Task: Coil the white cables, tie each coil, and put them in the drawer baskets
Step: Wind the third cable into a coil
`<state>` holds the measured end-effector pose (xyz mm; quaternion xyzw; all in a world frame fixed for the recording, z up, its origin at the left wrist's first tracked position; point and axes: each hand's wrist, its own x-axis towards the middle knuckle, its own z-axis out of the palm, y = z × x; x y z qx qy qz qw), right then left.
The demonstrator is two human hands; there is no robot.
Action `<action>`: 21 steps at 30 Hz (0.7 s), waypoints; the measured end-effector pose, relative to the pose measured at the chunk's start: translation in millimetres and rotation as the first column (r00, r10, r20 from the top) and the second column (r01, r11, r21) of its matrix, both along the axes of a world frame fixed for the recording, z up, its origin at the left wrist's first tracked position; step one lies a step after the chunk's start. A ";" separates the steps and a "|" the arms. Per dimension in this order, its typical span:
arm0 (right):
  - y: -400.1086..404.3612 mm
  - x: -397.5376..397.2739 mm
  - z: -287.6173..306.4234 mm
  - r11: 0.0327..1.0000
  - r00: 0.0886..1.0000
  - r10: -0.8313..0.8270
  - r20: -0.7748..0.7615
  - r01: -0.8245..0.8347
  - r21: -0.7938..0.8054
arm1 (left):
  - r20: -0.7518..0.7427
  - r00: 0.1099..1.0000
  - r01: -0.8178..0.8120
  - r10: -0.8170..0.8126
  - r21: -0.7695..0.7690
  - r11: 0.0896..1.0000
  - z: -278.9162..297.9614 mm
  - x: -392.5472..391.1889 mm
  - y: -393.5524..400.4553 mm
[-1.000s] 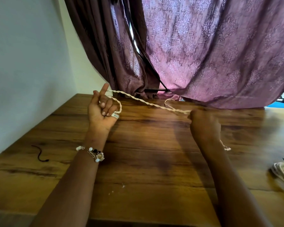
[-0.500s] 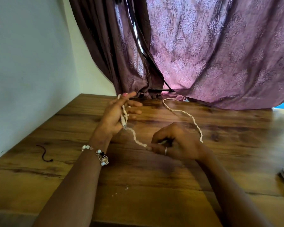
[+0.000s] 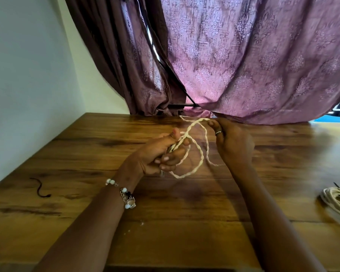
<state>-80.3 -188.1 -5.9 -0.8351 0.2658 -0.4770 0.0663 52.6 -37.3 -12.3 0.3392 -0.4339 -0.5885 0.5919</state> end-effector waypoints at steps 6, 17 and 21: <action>10.1 16.4 -16.3 0.998 0.780 0.023 -0.626 0.019 0.061 | -0.460 0.839 0.155 -0.290 -0.308 0.939 13.3 25.1 7.8; 25.4 15.8 -0.1 -0.065 0.717 0.279 0.639 -0.650 0.757 | -0.583 0.807 -0.204 -0.096 -0.427 0.881 10.5 51.1 19.9; 18.2 4.8 6.4 -0.058 0.672 0.446 0.590 -0.637 0.769 | -0.615 0.788 -0.354 -0.014 -0.471 0.808 14.2 54.8 25.2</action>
